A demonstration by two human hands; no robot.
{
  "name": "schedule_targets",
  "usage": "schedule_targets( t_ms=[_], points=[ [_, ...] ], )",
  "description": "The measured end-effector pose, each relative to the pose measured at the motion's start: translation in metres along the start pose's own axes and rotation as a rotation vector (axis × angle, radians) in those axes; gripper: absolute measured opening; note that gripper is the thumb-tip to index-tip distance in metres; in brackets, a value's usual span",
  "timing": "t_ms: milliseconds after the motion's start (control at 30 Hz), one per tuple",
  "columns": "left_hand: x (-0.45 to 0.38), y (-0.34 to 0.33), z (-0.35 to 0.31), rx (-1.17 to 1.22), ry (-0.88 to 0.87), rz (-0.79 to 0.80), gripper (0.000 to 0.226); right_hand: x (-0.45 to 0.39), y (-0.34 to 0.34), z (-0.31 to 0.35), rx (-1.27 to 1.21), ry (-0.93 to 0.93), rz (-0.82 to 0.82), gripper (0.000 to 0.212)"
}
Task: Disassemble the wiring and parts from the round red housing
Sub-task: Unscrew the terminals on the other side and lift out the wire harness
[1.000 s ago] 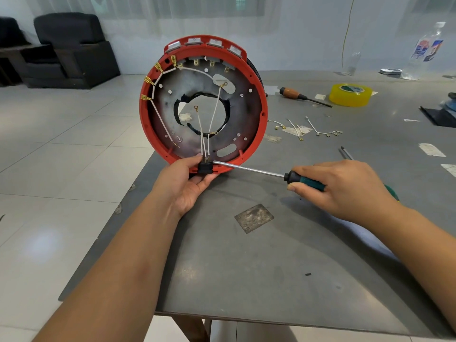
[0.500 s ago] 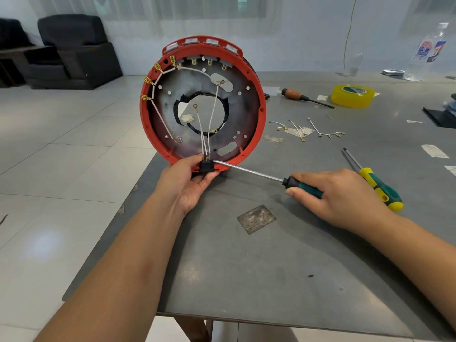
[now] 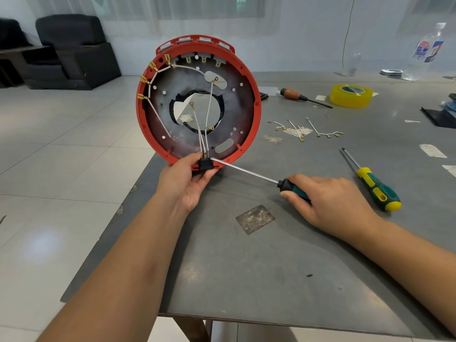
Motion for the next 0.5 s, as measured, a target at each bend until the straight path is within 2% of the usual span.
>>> schedule_targets(
  t_ms=[333, 500],
  points=[
    [0.0014, -0.0028, 0.0001, 0.022, -0.004, -0.01, 0.033, 0.0007, -0.0014, 0.0013, 0.029, 0.012, -0.033, 0.041],
    [0.0001, -0.0031, 0.001, 0.022, -0.009, -0.013, 0.036, 0.0006, -0.003, 0.0007, 0.039, 0.006, -0.007, 0.046]
  ],
)
Point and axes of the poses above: each hand's wrist, its own x-axis away from the middle knuckle, its own y-axis out of the back of the hand, z = x × y, the point moved 1 cm from there along -x, towards the middle knuckle, and after that the axes turned 7 degrees about -x, right-handed, at the moved point
